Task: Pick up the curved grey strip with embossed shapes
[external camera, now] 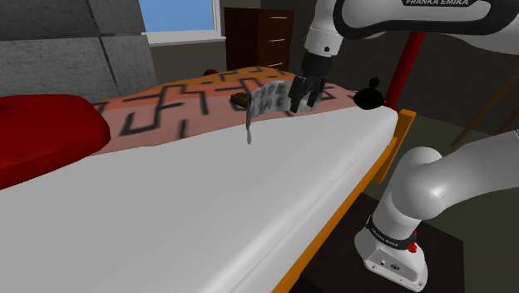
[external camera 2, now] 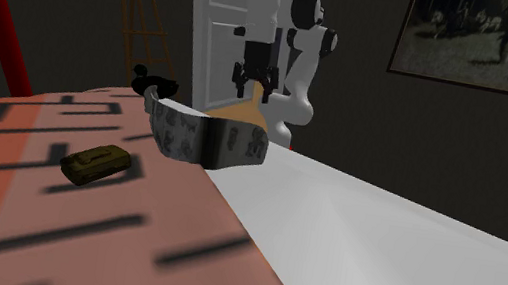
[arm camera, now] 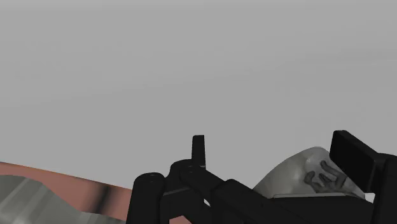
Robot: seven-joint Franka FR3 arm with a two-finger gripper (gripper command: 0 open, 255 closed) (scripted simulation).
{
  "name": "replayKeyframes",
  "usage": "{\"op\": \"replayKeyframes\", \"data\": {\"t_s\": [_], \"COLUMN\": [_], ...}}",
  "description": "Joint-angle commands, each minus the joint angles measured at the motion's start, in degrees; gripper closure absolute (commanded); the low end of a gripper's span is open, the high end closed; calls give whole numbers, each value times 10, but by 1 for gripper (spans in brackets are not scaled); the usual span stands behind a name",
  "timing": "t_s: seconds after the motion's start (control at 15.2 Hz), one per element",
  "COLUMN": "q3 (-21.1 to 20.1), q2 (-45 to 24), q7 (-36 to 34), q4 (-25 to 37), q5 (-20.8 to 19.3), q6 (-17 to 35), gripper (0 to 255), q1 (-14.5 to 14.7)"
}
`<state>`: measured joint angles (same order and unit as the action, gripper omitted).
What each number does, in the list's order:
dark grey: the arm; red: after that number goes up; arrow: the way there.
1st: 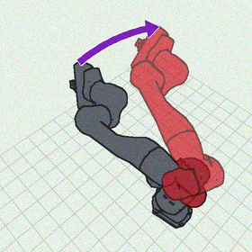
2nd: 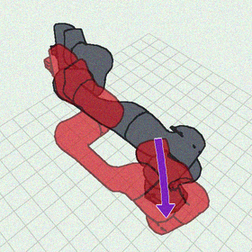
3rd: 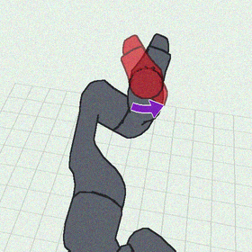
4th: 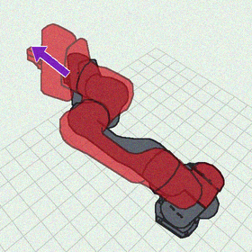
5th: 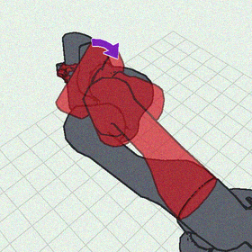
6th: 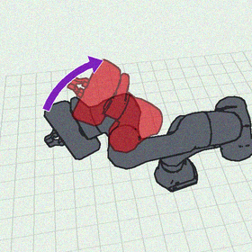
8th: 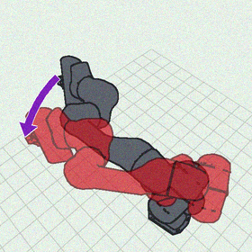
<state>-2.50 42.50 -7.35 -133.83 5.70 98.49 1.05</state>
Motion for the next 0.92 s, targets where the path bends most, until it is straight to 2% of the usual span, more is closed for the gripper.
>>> {"op": "replayKeyframes", "data": {"t_s": [0.0,0.4,0.86], "q3": [0,-66,-112], "q2": [0,-131,-288], "q7": [0,-208,-447], "q4": [0,99,246], "q5": [0,19,-4], "q6": [0,39,52], "gripper": [0,0,0], "q1": [0,-54,-111]}}
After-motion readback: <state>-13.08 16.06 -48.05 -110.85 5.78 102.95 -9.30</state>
